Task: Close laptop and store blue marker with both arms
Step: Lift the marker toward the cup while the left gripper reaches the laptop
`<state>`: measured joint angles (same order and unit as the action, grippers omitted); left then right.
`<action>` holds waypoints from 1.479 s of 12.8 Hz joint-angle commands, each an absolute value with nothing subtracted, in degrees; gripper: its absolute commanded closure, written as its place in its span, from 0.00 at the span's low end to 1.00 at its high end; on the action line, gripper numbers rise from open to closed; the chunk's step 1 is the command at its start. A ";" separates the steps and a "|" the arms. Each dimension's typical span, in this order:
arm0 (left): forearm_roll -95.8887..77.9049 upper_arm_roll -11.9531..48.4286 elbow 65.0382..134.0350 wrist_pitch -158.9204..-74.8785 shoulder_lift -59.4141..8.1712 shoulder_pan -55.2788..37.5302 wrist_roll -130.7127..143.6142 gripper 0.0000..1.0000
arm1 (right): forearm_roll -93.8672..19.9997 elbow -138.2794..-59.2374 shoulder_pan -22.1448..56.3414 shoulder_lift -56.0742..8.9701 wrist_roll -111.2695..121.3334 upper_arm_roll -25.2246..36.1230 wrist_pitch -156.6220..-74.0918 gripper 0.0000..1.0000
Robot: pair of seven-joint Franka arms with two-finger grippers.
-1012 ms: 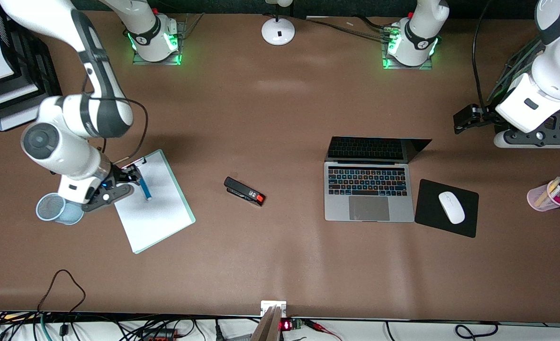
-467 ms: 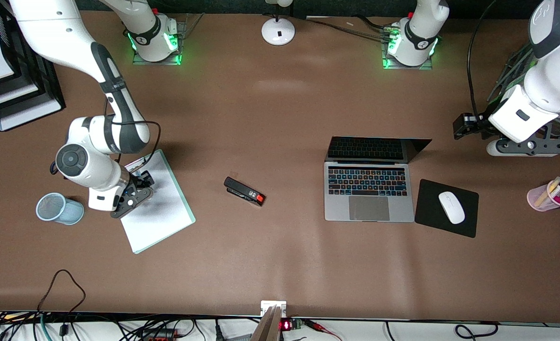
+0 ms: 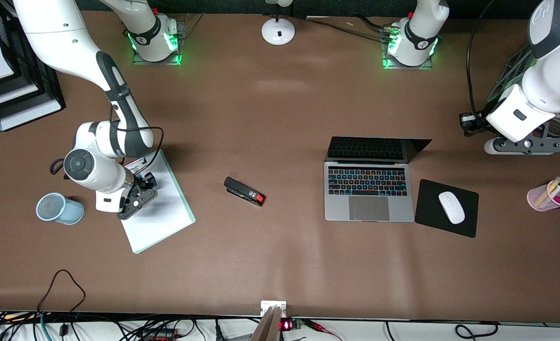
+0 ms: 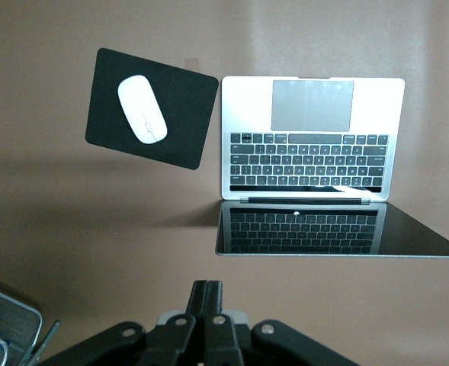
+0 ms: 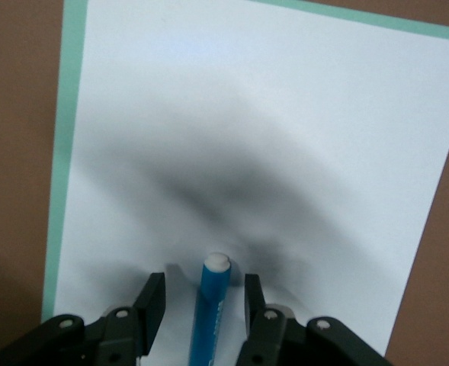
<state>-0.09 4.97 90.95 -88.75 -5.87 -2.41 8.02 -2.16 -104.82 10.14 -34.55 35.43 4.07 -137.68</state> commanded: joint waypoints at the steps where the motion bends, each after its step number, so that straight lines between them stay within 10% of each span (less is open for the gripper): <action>1: -0.88 6.06 88.86 -83.87 -6.86 -3.69 7.82 1.00 | -3.34 -104.24 8.70 -36.47 37.97 3.69 -139.48 0.54; 6: -1.84 13.17 95.25 -85.85 -3.44 -3.43 15.44 1.00 | -3.60 -104.06 8.79 -36.48 37.18 3.60 -139.40 1.00; 19: -2.11 17.23 110.56 -95.09 2.11 -2.90 18.19 1.00 | -23.17 -84.13 -2.88 -28.21 67.45 3.95 -111.03 1.00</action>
<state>-0.85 16.59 108.13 -93.68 0.37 -3.65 18.34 -18.79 -87.43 0.32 -29.12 59.13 4.60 -116.18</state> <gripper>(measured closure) 0.991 0.824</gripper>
